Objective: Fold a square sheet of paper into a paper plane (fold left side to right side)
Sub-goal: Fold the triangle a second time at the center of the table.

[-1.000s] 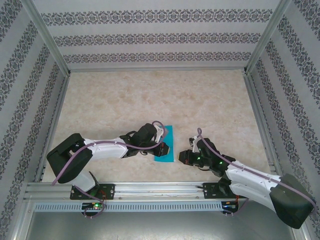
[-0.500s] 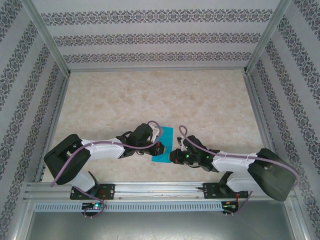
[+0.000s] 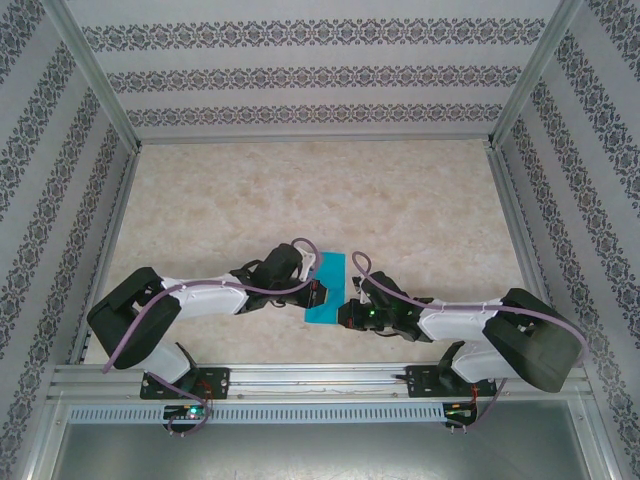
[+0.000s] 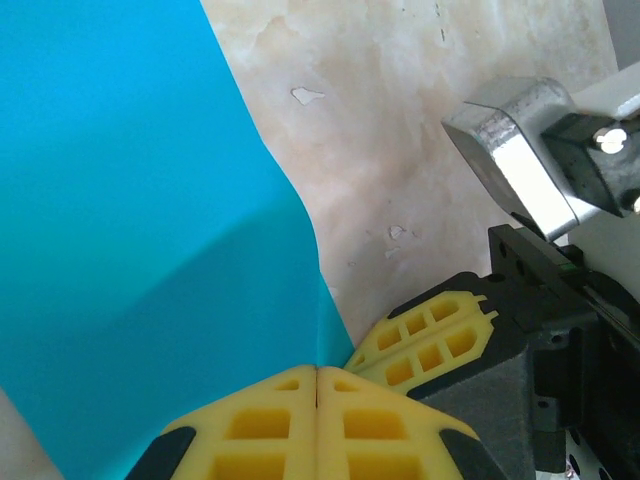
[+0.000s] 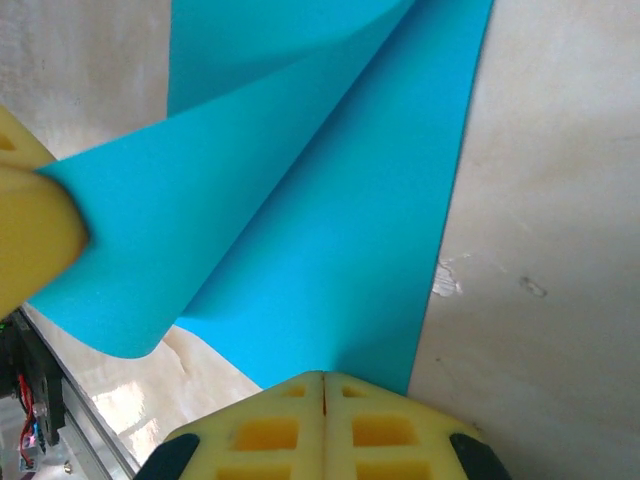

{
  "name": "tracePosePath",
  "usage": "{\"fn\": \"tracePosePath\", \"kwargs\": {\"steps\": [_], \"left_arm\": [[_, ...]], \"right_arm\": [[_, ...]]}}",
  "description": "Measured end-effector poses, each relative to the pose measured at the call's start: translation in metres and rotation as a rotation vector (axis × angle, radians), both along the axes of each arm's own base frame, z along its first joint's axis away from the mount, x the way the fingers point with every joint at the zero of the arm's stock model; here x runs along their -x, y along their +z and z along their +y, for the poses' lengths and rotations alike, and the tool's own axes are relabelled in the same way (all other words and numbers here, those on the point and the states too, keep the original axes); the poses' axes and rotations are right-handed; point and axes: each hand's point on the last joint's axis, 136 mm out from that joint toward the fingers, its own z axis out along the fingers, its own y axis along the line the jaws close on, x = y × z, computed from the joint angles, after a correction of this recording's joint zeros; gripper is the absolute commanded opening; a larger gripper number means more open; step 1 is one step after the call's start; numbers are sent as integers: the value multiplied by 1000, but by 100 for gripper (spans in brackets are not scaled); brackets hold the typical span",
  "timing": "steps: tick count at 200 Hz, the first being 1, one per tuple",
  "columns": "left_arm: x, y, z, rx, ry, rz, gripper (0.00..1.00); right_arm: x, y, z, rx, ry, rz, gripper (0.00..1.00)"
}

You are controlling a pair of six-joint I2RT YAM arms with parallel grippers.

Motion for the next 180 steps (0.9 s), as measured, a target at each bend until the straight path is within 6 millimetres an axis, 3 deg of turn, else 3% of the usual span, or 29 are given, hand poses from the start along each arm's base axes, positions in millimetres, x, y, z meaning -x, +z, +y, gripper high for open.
{"fn": "tracePosePath", "kwargs": {"steps": [76, 180], "left_arm": [[-2, -2, 6, 0, -32, 2, 0], [-7, -19, 12, -21, -70, 18, 0]], "right_arm": [[-2, -1, -9, 41, 17, 16, 0], [0, 0, -15, 46, 30, 36, 0]]}}
